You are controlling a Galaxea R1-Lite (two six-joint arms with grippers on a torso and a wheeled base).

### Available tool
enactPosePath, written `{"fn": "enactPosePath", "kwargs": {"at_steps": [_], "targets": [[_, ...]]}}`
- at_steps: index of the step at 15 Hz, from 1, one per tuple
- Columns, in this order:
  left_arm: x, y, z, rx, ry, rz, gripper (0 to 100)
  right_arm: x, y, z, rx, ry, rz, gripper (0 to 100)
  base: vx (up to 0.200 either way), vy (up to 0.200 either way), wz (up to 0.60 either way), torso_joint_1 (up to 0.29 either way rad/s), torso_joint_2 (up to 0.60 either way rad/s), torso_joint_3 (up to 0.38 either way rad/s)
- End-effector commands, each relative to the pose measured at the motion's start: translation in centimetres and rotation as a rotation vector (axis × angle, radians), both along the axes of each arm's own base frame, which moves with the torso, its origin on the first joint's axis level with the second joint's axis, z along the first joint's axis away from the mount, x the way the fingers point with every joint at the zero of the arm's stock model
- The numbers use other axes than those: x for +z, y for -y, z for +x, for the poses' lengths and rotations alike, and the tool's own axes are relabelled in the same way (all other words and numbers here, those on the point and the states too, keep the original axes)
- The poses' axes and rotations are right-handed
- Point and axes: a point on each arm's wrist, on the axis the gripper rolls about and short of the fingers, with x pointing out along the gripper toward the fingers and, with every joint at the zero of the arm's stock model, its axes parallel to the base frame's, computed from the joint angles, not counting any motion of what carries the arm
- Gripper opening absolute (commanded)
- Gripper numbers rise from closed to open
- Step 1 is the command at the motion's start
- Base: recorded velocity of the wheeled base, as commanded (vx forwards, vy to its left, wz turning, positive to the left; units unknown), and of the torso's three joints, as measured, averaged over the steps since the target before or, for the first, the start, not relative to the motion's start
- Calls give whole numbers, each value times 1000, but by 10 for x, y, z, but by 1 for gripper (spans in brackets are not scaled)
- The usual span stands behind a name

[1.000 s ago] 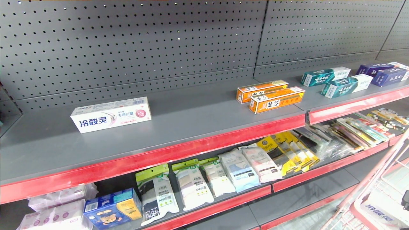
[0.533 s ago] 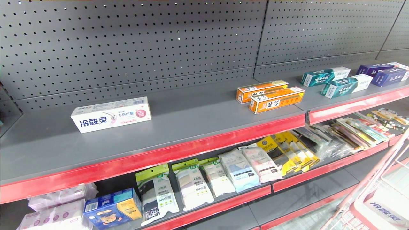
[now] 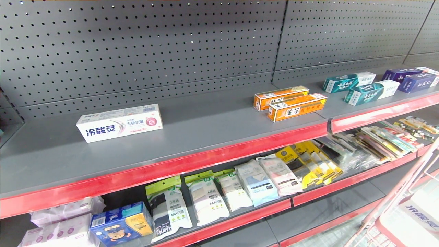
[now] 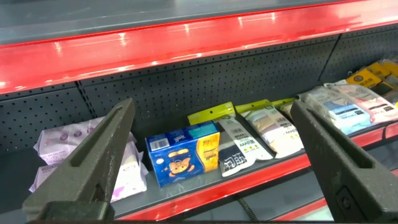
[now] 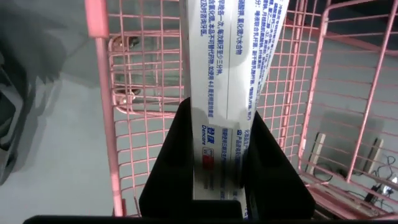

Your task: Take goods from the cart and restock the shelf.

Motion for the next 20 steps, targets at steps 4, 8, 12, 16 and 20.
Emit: {"fn": "enactPosePath", "kwargs": {"at_steps": [4, 8, 12, 16, 20], "targets": [[0, 0, 0, 0, -2, -1, 100, 39, -27, 4, -208, 179, 42, 0, 0, 0, 0, 0, 0, 0], [0, 0, 0, 0, -2, 1, 100, 65, -99, 33, -226, 316, 179, 0, 0, 0, 0, 0, 0, 0], [0, 0, 0, 0, -2, -1, 100, 82, -142, 28, -241, 435, 250, 0, 0, 0, 0, 0, 0, 0], [0, 0, 0, 0, -2, -1, 100, 94, -148, 7, -278, 543, 210, 0, 0, 0, 0, 0, 0, 0], [0, 0, 0, 0, -2, -1, 100, 100, -158, -15, -211, 628, 191, 0, 0, 0, 0, 0, 0, 0]]}}
